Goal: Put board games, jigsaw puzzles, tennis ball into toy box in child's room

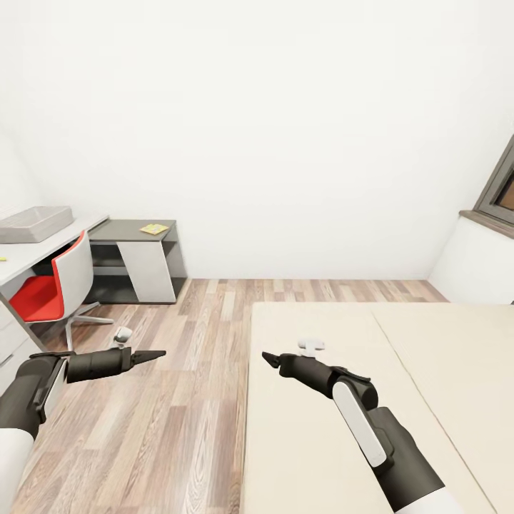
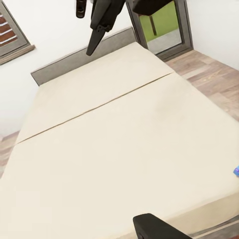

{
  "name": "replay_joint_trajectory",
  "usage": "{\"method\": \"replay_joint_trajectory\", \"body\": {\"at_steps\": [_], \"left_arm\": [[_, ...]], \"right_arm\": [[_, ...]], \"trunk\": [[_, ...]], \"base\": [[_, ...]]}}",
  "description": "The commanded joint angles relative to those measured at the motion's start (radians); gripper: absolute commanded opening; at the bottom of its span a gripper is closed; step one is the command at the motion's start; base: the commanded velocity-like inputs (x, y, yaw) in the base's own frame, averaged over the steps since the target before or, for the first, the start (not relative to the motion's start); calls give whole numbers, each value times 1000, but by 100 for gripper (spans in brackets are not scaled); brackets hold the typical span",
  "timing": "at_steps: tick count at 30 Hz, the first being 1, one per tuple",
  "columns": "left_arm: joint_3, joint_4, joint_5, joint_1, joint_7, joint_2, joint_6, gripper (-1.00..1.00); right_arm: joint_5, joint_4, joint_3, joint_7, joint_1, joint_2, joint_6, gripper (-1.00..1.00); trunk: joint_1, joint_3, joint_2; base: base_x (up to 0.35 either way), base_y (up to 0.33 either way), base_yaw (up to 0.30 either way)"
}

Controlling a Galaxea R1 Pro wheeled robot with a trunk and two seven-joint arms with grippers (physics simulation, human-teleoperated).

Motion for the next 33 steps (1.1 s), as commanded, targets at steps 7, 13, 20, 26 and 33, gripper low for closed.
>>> {"method": "replay_joint_trajectory", "body": {"at_steps": [7,13,20,26,33], "left_arm": [[2,0,-6,-1,-9,0,9,100],[2,0,-6,-1,-7,0,10,100],[2,0,-6,-1,-8,0,11,100],[2,0,-6,-1,-8,0,11,100],[2,0,-6,-1,-7,1,11,100]], "right_arm": [[1,0,0,1,-1,-1,4,100],[1,1,0,1,-2,-1,4,100],[1,1,1,1,-1,0,4,100],[1,1,0,1,-1,-1,4,100],[1,1,0,1,-1,-1,4,100]], "trunk": [[1,-2,-2],[1,-2,-2],[1,-2,-2],[1,-2,-2],[1,-2,-2]], "base": [[0,0,0],[0,0,0],[0,4,0],[0,109,0],[0,203,0]]}}
